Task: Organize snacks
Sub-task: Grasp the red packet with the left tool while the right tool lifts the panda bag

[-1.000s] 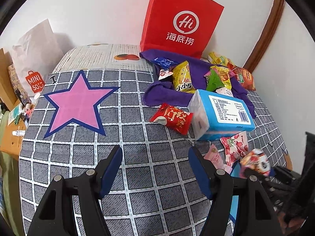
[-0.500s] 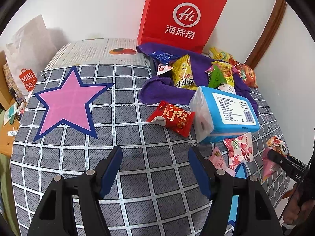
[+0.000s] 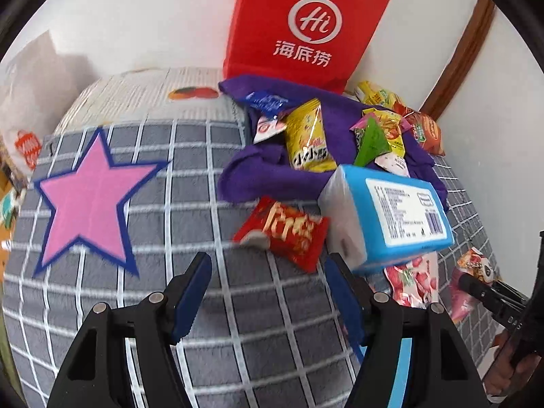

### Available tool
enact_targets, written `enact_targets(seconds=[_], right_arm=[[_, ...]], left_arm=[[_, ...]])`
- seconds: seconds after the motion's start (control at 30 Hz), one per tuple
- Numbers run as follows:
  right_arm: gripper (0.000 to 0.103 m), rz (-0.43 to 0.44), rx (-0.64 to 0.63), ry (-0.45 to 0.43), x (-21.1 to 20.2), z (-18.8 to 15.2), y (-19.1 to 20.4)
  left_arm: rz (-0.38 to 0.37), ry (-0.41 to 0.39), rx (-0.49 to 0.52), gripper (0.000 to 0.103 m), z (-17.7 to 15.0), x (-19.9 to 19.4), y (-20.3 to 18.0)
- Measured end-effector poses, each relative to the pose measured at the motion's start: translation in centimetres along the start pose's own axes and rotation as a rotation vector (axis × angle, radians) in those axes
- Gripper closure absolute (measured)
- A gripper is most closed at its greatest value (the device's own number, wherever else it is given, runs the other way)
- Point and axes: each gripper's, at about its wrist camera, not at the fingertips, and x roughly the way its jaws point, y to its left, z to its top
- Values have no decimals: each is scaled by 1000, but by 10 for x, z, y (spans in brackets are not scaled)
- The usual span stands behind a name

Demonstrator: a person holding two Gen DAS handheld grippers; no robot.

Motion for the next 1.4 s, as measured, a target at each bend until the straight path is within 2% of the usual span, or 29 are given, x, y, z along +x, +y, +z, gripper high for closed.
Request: enact_targets(seconds=[0.27,0.37,0.5,0.7,0.83,0.93,0.97,1.07,1.4], right_arm=[[61,-18,13,-4,1,8,-15],[61,-29,27,-1,3,11,-21],[61,-41,44,8,10,15,-26],[61,-60,32,15,17,17,-22],[61,-61,27,19,18,18,-19],[61,-76,17,18,18,19,-17],[61,-79,14,16,18,20,-16],[61,-77,6,11,15,21,-13],[61,-68,-35,-41,-9,30,1]], left_arm=[[59,36,132,36,15,28,-10],[21,30,186,36,14,31,-14],[30,62,219,36,15,44,-18],[24,83,212,36,13,61,-19],[42,54,232,37,10,65,-24],[36,44,236,59,10,63,-23],[35,44,234,62,10,61,-23],[9,46,210,64,11,56,-18],[42,-3,148,64,11,14,-9]])
